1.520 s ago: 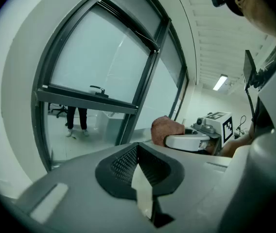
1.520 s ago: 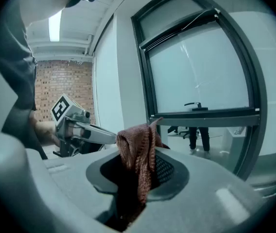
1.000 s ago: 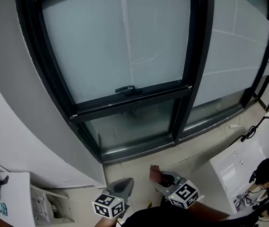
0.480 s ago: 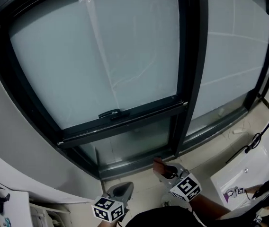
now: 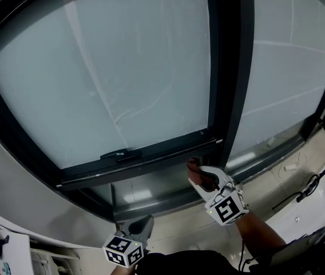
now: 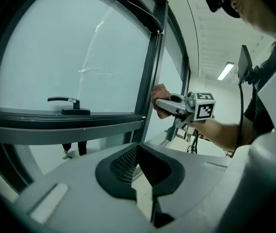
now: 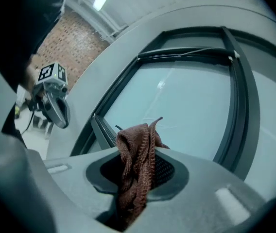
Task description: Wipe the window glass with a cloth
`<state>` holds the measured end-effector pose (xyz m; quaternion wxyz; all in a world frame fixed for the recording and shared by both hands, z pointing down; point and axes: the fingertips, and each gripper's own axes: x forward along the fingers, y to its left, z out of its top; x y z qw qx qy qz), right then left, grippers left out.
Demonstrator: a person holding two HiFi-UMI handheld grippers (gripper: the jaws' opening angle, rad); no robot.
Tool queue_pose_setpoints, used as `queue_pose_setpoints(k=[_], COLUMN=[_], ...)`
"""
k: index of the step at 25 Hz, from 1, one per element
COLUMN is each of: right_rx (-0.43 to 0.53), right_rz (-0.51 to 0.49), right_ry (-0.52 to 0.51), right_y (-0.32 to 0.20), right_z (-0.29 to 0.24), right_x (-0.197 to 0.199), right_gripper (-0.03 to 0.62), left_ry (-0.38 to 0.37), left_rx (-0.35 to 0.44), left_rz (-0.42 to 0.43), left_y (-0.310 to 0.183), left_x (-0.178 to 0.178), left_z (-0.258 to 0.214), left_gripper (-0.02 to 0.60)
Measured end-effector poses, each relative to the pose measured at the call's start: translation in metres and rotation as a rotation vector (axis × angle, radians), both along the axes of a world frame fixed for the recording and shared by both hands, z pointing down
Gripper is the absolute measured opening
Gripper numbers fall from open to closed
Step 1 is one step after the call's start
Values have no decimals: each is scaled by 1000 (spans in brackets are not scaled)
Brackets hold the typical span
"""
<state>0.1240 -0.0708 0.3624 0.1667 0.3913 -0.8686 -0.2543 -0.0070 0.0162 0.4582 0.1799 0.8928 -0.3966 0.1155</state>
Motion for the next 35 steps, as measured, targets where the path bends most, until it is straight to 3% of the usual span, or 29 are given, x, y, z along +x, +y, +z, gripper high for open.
queue_pose_setpoints(k=[3, 5, 13, 19, 27, 35], right_rx=[140, 186, 295, 385, 549, 664], right_rz=[-11, -16, 62, 199, 361, 386], right_ry=[162, 216, 306, 363, 496, 576], right_y=[-29, -46, -112, -151, -178, -215], right_z=[-13, -22, -63, -103, -157, -198], right_x=[0, -1, -38, -44, -13, 17], right_gripper=[78, 78, 78, 78, 78, 78], left_ry=[5, 9, 25, 34, 26, 53], left_rx=[-32, -37, -34, -10, -17, -6], left_rz=[-12, -24, 4, 72, 181, 139], left_y=[-10, -21, -72, -109, -129, -150], left_x=[-3, -9, -59, -91, -92, -66], left_z=[6, 8, 9, 6, 14, 7], left_gripper=[17, 17, 17, 17, 17, 17])
